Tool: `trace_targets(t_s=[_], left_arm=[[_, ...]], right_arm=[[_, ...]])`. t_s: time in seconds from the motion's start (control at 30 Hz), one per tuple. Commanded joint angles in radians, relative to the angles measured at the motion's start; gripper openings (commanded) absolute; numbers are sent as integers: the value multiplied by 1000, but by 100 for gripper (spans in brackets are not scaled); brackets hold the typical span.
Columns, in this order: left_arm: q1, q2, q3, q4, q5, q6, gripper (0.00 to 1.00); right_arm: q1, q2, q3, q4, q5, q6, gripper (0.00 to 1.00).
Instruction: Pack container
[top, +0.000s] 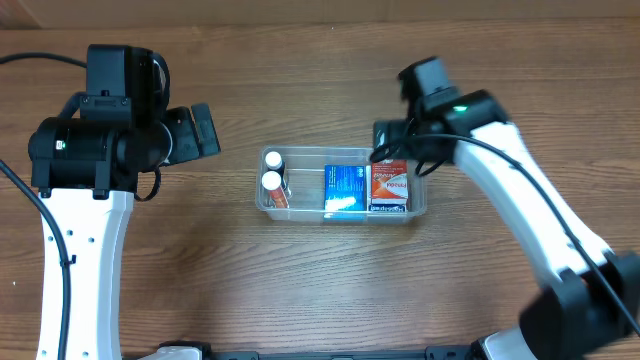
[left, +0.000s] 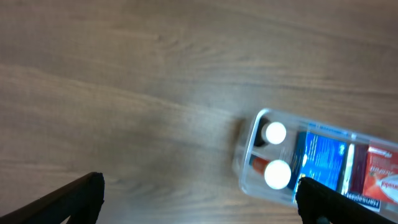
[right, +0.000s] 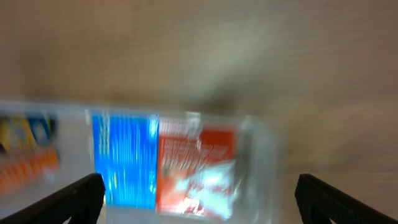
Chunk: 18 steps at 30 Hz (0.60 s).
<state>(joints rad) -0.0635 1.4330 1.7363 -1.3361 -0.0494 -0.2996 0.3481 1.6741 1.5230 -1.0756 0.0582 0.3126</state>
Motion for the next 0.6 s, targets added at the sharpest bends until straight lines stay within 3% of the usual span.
trace_targets(t_s=[0.0,0.23,0.4,0.57], left_arm=[[5,10,-1,73,-2,103,100],[5,108,-1,148,-18,143,100],[8,163,-1,107,-21,175,100],[11,97,-1,76,-13,172,100]], right_arm=[[-84,-83,52,82,213,-6,100],[-217,-80,52,212,211,-6,100],[-225,-86,52,125,210,-38,100],[-225,-164,51,47,211,5,100]])
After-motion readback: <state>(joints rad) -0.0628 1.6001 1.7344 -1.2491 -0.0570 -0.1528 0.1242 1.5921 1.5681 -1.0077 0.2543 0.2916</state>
